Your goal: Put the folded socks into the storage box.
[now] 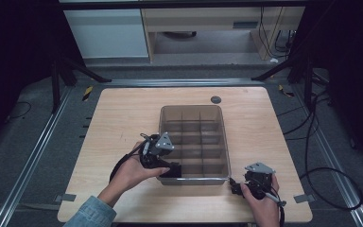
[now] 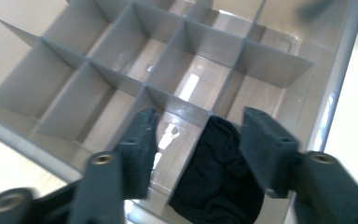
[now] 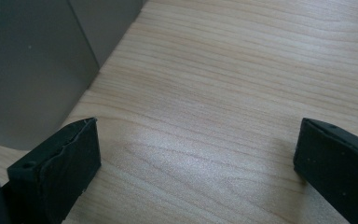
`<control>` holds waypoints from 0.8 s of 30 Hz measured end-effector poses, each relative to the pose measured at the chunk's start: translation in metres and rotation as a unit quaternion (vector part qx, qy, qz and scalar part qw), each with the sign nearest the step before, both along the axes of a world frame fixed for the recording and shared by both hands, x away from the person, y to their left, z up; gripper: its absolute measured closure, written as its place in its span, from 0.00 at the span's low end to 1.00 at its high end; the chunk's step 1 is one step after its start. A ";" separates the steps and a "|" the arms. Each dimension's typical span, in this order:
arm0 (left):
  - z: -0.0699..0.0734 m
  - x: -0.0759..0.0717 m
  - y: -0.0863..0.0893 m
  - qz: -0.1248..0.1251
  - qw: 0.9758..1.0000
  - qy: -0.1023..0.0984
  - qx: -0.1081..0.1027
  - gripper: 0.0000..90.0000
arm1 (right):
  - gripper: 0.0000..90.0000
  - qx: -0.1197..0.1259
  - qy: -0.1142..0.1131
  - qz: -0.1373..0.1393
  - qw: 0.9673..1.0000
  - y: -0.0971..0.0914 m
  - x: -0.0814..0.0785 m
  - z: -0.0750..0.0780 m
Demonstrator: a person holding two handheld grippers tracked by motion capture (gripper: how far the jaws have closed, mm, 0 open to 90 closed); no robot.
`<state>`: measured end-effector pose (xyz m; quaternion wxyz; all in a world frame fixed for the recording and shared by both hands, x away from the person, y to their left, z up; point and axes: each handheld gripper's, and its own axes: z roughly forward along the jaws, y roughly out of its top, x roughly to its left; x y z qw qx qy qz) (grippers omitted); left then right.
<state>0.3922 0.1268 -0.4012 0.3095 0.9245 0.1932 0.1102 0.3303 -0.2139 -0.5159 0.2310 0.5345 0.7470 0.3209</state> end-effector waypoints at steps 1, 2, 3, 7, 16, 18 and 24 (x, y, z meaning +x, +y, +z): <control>0.001 0.001 0.001 0.001 1.000 -0.001 -0.005 0.38 | 0.01 -0.001 0.000 0.000 1.000 0.000 0.000 0.000; 0.001 0.002 0.002 0.006 1.000 0.003 -0.010 0.31 | 0.01 0.000 0.000 0.000 1.000 0.000 0.000 0.000; 0.002 0.003 0.003 0.010 1.000 0.006 -0.016 0.26 | 0.01 -0.001 0.000 0.000 1.000 0.000 0.000 0.000; 0.003 0.005 0.007 0.014 0.999 0.001 -0.036 0.10 | 0.01 -0.001 0.000 0.000 1.000 0.000 0.000 0.000; 0.012 0.004 0.027 0.019 0.998 -0.016 -0.066 0.06 | 0.01 0.000 0.000 0.000 1.000 0.000 0.000 0.000; 0.014 0.004 0.035 0.029 0.997 -0.019 -0.068 0.05 | 0.01 -0.001 0.000 0.000 1.000 0.000 0.000 0.000; 0.019 0.005 0.059 0.045 0.996 -0.026 -0.066 0.05 | 0.01 -0.002 -0.001 0.000 1.000 0.000 0.000 0.000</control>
